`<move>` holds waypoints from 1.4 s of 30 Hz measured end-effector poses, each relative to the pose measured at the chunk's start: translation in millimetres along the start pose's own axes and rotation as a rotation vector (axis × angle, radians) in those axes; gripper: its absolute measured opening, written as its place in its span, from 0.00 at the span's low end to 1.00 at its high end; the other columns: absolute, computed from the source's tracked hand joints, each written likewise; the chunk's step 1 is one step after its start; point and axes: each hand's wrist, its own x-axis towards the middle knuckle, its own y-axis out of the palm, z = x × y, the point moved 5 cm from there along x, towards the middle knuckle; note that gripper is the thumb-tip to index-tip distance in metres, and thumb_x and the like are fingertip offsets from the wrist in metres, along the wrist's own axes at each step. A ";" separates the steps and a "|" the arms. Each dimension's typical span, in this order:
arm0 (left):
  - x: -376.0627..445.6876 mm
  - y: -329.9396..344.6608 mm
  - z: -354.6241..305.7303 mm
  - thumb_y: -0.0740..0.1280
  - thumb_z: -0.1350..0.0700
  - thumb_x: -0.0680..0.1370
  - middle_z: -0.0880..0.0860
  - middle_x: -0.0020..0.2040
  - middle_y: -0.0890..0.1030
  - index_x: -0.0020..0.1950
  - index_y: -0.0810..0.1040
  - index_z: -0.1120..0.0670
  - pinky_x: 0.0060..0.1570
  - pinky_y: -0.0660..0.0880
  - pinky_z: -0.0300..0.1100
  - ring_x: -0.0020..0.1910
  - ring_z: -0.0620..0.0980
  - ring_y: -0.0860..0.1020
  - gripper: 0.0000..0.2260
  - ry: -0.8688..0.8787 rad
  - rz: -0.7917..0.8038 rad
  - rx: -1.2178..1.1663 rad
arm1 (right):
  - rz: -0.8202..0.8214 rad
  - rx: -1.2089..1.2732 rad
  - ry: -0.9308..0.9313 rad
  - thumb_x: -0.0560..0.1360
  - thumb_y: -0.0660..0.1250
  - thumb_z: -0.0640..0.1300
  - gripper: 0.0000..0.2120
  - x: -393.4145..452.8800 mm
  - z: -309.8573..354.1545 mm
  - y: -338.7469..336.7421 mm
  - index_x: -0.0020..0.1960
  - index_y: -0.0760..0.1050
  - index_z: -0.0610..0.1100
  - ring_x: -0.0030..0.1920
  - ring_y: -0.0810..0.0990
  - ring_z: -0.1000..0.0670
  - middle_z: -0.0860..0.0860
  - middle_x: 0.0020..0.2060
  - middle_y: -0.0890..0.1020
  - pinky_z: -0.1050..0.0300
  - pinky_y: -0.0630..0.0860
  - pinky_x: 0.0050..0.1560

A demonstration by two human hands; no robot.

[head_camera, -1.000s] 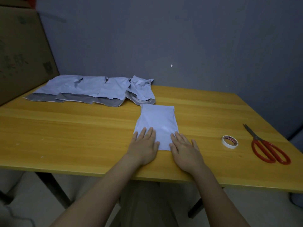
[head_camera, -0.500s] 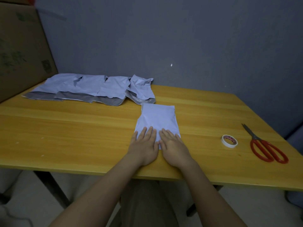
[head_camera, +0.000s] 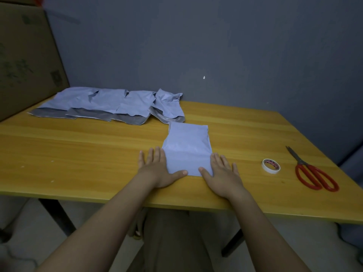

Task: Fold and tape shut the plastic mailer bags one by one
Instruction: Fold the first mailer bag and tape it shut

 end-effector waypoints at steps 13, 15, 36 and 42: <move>-4.7 -36.2 -66.4 0.55 0.47 0.82 0.55 0.77 0.58 0.75 0.62 0.52 0.73 0.51 0.50 0.75 0.53 0.55 0.22 0.356 -0.422 -0.214 | -0.603 0.124 0.160 0.78 0.61 0.44 0.14 -34.7 -78.3 -61.9 0.61 0.76 0.45 0.62 0.69 0.45 0.47 0.59 0.77 0.50 0.62 0.62; -6.3 -40.2 -84.1 0.58 0.53 0.81 0.55 0.69 0.70 0.69 0.70 0.54 0.65 0.64 0.47 0.67 0.55 0.68 0.17 0.432 -0.468 -0.252 | -0.561 0.075 0.254 0.77 0.61 0.46 0.15 -33.6 -97.0 -64.8 0.63 0.75 0.46 0.63 0.68 0.44 0.47 0.60 0.76 0.48 0.63 0.63; 12.0 -50.9 -136.2 0.60 0.57 0.81 0.54 0.61 0.75 0.65 0.75 0.54 0.58 0.69 0.41 0.60 0.51 0.73 0.13 0.552 -0.417 -0.564 | -0.686 0.181 -0.037 0.77 0.66 0.46 0.08 -8.8 -89.5 -66.5 0.54 0.80 0.49 0.59 0.69 0.50 0.54 0.52 0.80 0.59 0.51 0.49; 20.7 -69.2 -109.2 0.57 0.58 0.82 0.50 0.69 0.71 0.70 0.71 0.54 0.61 0.60 0.29 0.69 0.45 0.67 0.16 0.490 -0.272 -0.901 | -0.715 0.557 -0.361 0.74 0.64 0.42 0.09 -0.7 -48.8 -72.6 0.51 0.80 0.42 0.51 0.73 0.51 0.52 0.49 0.79 0.69 0.65 0.54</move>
